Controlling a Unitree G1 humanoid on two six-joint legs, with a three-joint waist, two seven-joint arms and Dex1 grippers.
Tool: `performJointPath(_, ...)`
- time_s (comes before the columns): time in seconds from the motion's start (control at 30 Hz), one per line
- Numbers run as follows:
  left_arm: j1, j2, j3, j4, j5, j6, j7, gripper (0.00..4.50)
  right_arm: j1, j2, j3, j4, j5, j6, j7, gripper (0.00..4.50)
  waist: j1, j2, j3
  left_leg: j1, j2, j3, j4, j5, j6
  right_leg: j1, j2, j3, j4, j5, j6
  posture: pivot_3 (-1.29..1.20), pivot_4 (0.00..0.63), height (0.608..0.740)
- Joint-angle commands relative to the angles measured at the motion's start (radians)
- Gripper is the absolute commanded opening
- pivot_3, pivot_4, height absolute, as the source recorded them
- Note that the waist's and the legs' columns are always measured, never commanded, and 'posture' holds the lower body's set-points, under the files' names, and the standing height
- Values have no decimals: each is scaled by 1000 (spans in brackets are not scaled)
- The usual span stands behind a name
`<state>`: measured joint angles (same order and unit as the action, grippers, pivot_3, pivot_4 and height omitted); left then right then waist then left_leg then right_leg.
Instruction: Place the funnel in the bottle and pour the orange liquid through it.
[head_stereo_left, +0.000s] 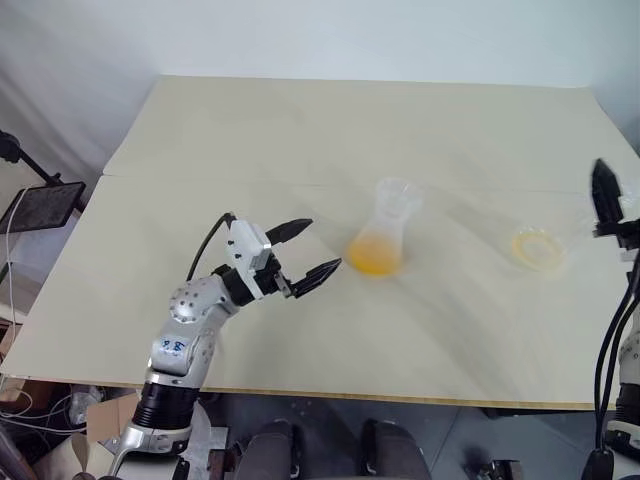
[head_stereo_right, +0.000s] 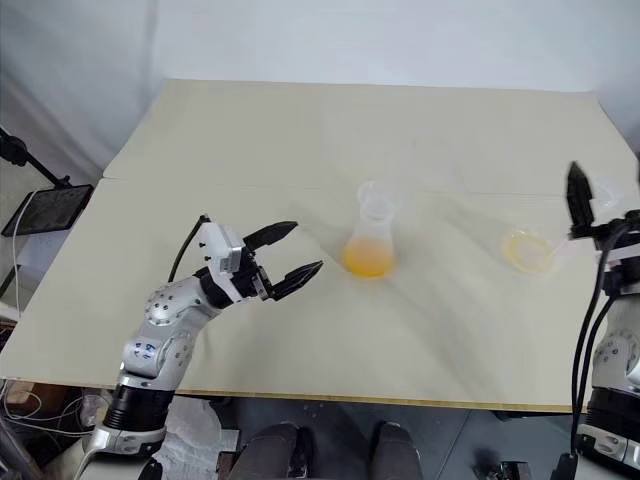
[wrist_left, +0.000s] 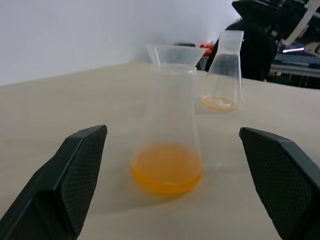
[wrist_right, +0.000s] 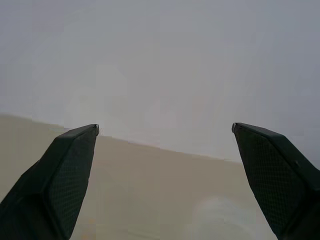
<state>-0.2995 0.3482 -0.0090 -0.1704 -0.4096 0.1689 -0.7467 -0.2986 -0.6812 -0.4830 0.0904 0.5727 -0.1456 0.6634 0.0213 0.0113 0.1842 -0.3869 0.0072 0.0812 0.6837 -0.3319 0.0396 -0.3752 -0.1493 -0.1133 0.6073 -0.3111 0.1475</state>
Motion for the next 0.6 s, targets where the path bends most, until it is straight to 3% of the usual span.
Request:
performJointPath(0.03, 53, 55, 53, -79, -43, 15, -31, 4500, 65, -57, 58, -133, 105, 115, 202, 4481, 0, 0, 0, 0, 0, 0, 0, 0, 0, 0, 0, 0, 0, 0, 0, 0, 150, 740)
performJointPath(0.17, 114, 124, 84, -101, -25, -5, -54, 4500, 223, -123, 125, -227, 98, 148, 422, 4481, 11, 0, 0, 0, -1, -2, 0, 0, 0, 1, -1, -1, -1, 0, 0, 0, 150, 740)
performJointPath(0.3, 185, 178, 112, -117, -9, -9, -58, 4500, 366, -136, 141, -172, 16, 9, 606, 4481, 8, 0, 0, 0, -3, -2, 0, -1, 1, 2, -2, -1, -3, 0, 0, 0, 150, 740)
performJointPath(0.6, 267, 235, 136, -144, 28, -69, -60, 4500, 378, -111, 72, -49, -10, -97, 639, 4481, 1, 0, 0, 2, 0, 0, 0, -1, 1, 2, 0, 0, -2, 0, 0, 0, 150, 740)
